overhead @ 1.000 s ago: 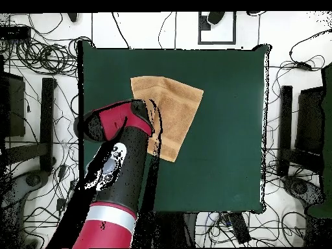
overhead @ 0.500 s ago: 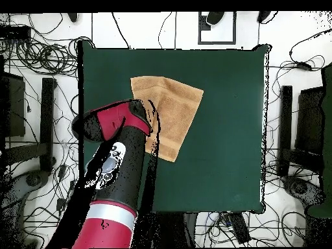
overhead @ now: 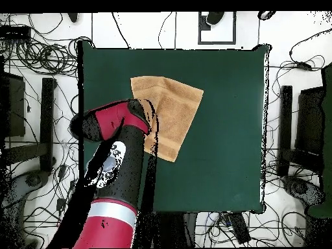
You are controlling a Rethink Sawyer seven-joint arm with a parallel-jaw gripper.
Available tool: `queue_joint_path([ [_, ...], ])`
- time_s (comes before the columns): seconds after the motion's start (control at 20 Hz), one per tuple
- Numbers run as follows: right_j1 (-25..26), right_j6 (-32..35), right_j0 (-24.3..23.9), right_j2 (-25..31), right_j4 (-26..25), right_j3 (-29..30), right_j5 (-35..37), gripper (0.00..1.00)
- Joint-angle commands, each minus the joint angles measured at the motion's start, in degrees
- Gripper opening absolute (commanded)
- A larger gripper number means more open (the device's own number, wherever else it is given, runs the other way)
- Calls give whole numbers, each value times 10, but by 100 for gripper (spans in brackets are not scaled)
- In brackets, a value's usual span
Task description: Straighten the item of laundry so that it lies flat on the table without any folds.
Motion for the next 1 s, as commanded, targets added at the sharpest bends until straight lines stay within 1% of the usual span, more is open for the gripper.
queue_joint_path([
  [0.05, -14, -92, -16, 86, -13, 62, 2, 100],
  [0.6, -38, -92, -23, 100, -21, 84, 9, 100],
  [1.0, -78, -113, -40, 108, -37, 137, 4, 100],
])
